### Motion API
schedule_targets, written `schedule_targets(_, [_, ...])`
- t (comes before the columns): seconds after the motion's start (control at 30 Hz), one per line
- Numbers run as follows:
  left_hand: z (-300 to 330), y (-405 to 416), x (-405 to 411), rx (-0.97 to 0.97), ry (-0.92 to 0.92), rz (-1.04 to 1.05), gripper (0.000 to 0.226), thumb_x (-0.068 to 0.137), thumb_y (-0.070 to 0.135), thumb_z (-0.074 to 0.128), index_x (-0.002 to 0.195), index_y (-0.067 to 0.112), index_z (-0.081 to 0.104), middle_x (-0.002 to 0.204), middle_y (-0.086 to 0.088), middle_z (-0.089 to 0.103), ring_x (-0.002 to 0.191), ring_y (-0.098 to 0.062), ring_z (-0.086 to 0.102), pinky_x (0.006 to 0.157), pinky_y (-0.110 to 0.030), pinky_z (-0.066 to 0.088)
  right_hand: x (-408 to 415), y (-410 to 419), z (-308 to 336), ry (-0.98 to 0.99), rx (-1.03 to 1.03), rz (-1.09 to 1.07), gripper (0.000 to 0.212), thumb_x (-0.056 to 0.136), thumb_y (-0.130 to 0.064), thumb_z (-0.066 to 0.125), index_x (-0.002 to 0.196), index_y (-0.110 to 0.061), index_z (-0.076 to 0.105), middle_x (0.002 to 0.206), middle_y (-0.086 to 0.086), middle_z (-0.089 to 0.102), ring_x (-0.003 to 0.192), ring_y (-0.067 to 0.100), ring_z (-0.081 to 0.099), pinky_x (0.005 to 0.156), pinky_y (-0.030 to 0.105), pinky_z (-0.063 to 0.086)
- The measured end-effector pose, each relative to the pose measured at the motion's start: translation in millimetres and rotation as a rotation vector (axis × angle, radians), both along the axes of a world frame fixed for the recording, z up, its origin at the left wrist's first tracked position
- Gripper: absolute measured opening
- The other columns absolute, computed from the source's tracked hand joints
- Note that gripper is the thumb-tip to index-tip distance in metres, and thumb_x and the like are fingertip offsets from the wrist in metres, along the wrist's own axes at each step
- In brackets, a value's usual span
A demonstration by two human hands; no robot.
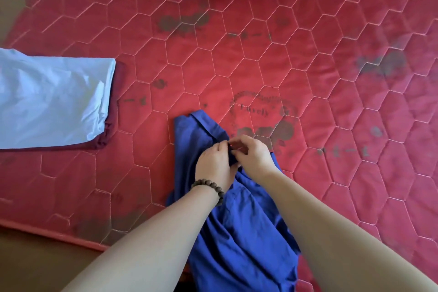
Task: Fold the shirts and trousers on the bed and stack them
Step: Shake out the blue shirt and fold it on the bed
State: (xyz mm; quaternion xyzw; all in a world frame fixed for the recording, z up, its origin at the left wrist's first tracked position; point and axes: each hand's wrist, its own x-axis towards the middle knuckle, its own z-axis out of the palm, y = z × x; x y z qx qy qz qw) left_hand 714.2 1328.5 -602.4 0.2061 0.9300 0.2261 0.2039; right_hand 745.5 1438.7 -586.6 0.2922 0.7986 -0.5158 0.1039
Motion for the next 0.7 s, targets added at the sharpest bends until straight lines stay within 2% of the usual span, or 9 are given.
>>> schedule_targets(0.07, [16, 0, -1, 0.081, -0.044, 0.107, 0.027, 0.090, 0.022, 0.056, 0.114, 0.010, 0.058, 0.108, -0.009, 0.066, 0.098, -0.029, 0.063, 0.079, -0.041, 0.049, -3, -3, 15, 0.058, -0.044, -0.010, 0.029, 0.083, 0.007, 0.055, 0.099, -0.012, 0.070, 0.092, 0.002, 0.071, 0.085, 0.015, 0.065, 0.078, 0.017, 0.049])
schedule_targets(0.13, [34, -4, -5, 0.237, -0.105, 0.177, 0.022, 0.091, 0.015, 0.055, 0.110, 0.008, 0.062, 0.101, -0.011, 0.069, 0.095, -0.029, 0.064, 0.080, -0.040, 0.050, -7, -1, 32, 0.100, -0.053, -0.034, 0.030, 0.085, 0.008, 0.053, 0.098, -0.014, 0.070, 0.092, 0.003, 0.070, 0.080, 0.015, 0.065, 0.076, 0.022, 0.051])
schedule_targets(0.2, [58, -12, -16, 0.382, -0.159, 0.183, 0.021, 0.089, 0.004, 0.056, 0.108, 0.008, 0.066, 0.097, -0.007, 0.071, 0.092, -0.023, 0.065, 0.082, -0.026, 0.049, -13, 4, 53, 0.127, 0.055, 0.018, 0.038, 0.084, 0.010, 0.049, 0.105, -0.014, 0.069, 0.099, 0.001, 0.065, 0.082, 0.011, 0.060, 0.076, 0.013, 0.045])
schedule_targets(0.27, [88, -20, -30, 0.459, -0.187, 0.120, 0.021, 0.087, -0.001, 0.058, 0.103, 0.010, 0.068, 0.091, 0.000, 0.070, 0.085, -0.014, 0.063, 0.076, -0.012, 0.044, -19, 11, 77, 0.144, 0.185, 0.160, 0.050, 0.080, 0.014, 0.045, 0.116, -0.013, 0.066, 0.111, -0.002, 0.055, 0.097, 0.008, 0.051, 0.085, 0.006, 0.035])
schedule_targets(0.33, [123, -27, -47, 0.509, -0.219, 0.007, 0.018, 0.086, -0.001, 0.061, 0.096, 0.012, 0.069, 0.084, 0.006, 0.068, 0.078, -0.002, 0.059, 0.073, -0.009, 0.042, -26, 17, 104, 0.157, 0.270, 0.307, 0.054, 0.074, 0.016, 0.047, 0.117, -0.010, 0.065, 0.114, 0.000, 0.055, 0.102, 0.011, 0.047, 0.090, 0.010, 0.033])
schedule_targets(0.4, [164, -32, -64, 0.530, -0.241, -0.090, 0.018, 0.087, -0.001, 0.060, 0.091, 0.015, 0.068, 0.078, 0.010, 0.065, 0.071, 0.003, 0.054, 0.069, -0.007, 0.039, -34, 19, 136, 0.168, 0.327, 0.406, 0.035, 0.072, 0.013, 0.053, 0.099, -0.003, 0.067, 0.099, 0.005, 0.061, 0.091, 0.019, 0.050, 0.084, 0.025, 0.038])
schedule_targets(0.47, [205, -35, -81, 0.550, -0.220, -0.139, 0.019, 0.087, -0.003, 0.059, 0.090, 0.013, 0.068, 0.078, 0.008, 0.065, 0.071, 0.002, 0.053, 0.070, -0.008, 0.039, -40, 23, 173, 0.131, 0.377, 0.398, 0.012, 0.077, 0.001, 0.062, 0.074, -0.010, 0.057, 0.072, 0.002, 0.055, 0.073, 0.023, 0.047, 0.069, 0.032, 0.036])
schedule_targets(0.57, [267, -40, -105, 0.600, -0.102, -0.143, 0.017, 0.087, -0.005, 0.059, 0.093, 0.007, 0.070, 0.083, 0.001, 0.067, 0.077, -0.002, 0.055, 0.074, -0.008, 0.039, -47, 28, 231, 0.133, 0.466, 0.349, 0.023, 0.083, -0.015, 0.069, 0.068, -0.014, 0.051, 0.063, -0.001, 0.047, 0.066, 0.022, 0.042, 0.062, 0.035, 0.030])
schedule_targets(0.7, [350, -48, -132, 0.674, 0.065, -0.124, 0.017, 0.085, -0.003, 0.063, 0.093, 0.009, 0.071, 0.083, 0.003, 0.067, 0.077, -0.001, 0.055, 0.072, -0.005, 0.039, -49, 33, 318, 0.202, 0.602, 0.290, 0.026, 0.086, -0.016, 0.067, 0.069, -0.010, 0.048, 0.065, 0.006, 0.048, 0.066, 0.023, 0.039, 0.060, 0.035, 0.026])
